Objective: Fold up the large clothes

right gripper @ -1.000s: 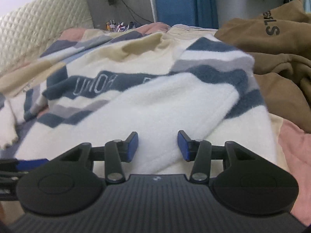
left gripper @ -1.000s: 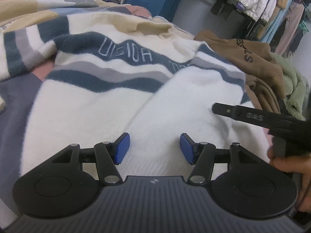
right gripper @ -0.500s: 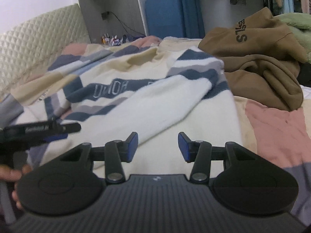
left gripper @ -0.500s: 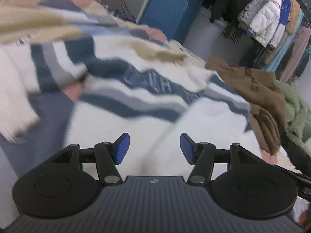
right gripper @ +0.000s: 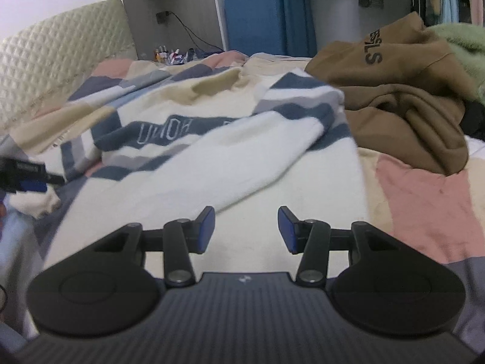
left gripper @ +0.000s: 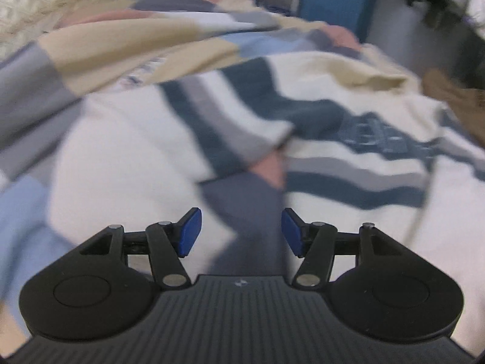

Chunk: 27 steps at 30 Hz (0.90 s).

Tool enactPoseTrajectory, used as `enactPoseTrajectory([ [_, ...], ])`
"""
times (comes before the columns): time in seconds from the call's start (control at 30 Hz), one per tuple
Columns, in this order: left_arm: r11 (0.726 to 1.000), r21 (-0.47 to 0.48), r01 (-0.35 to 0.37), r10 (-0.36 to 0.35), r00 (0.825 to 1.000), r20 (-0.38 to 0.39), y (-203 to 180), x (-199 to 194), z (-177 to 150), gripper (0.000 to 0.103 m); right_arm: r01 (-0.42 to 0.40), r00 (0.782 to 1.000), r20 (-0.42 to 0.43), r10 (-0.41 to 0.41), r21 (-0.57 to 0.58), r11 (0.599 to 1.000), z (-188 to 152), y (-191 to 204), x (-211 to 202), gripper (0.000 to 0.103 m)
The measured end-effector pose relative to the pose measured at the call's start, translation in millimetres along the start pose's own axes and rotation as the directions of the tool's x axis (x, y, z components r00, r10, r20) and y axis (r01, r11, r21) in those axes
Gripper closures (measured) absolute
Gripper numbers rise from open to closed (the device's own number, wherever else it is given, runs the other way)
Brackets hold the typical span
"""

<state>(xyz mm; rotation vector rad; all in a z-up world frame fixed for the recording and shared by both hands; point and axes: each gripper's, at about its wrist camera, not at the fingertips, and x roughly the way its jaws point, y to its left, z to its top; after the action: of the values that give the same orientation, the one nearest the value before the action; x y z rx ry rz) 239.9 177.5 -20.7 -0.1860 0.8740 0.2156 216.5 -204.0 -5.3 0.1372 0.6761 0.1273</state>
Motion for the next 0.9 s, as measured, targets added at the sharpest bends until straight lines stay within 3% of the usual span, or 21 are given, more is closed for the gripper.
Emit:
enactPoseTrajectory([
  [0.07,1.0,0.013,-0.025,0.025,1.0,0.009,6.0,1.9,-2.6,0.039,-0.022,1.0,0.01,0.022,0.014,1.0,2.2,0.3,0.4,0.054],
  [0.23,0.998,0.069,-0.002,0.005,0.999,-0.049,-4.7,17.5,-6.5,0.039,-0.059,0.998,0.02,0.058,0.079,0.995,5.1,-5.7,3.7,0.054],
  [0.33,0.981,0.153,-0.118,0.129,0.99,-0.062,-18.3,35.1,-14.5,0.039,-0.066,0.998,0.012,0.066,0.108,0.992,6.0,-10.8,7.5,0.054],
  [0.43,0.96,0.197,-0.197,0.209,0.977,-0.045,-22.0,47.2,-22.8,0.042,-0.076,0.997,0.003,0.076,0.135,0.988,5.3,-14.9,10.4,0.054],
  [0.53,0.926,0.235,-0.296,0.307,0.952,-0.01,-26.3,49.3,-25.2,0.067,-0.082,0.997,-0.003,0.083,0.147,0.986,4.6,-15.5,12.8,0.054],
  [0.57,0.917,0.239,-0.321,0.331,0.944,-0.005,-26.2,48.3,-24.5,0.084,-0.084,0.996,-0.004,0.085,0.147,0.986,4.9,-15.6,13.6,0.054],
  [0.6,0.912,0.234,-0.337,0.346,0.938,0.003,-25.4,44.5,-22.9,0.088,-0.084,0.996,-0.005,0.085,0.147,0.986,5.0,-15.5,14.2,0.054],
  [0.73,0.896,0.235,-0.378,0.367,0.926,0.091,-25.9,14.3,-12.5,0.09,-0.089,0.996,-0.007,0.091,0.154,0.984,5.3,-15.9,14.1,0.054],
  [0.83,0.9,0.241,-0.363,0.333,0.93,0.156,-36.3,-21.2,3.6,0.09,-0.101,0.995,0.001,0.102,0.154,0.983,5.4,-16.2,10.7,0.054],
  [0.9,0.882,0.3,-0.364,0.31,0.927,0.213,-53.0,-49.5,14.5,0.091,-0.109,0.994,-0.002,0.111,0.165,0.98,4.6,-17.4,9.7,0.054],
])
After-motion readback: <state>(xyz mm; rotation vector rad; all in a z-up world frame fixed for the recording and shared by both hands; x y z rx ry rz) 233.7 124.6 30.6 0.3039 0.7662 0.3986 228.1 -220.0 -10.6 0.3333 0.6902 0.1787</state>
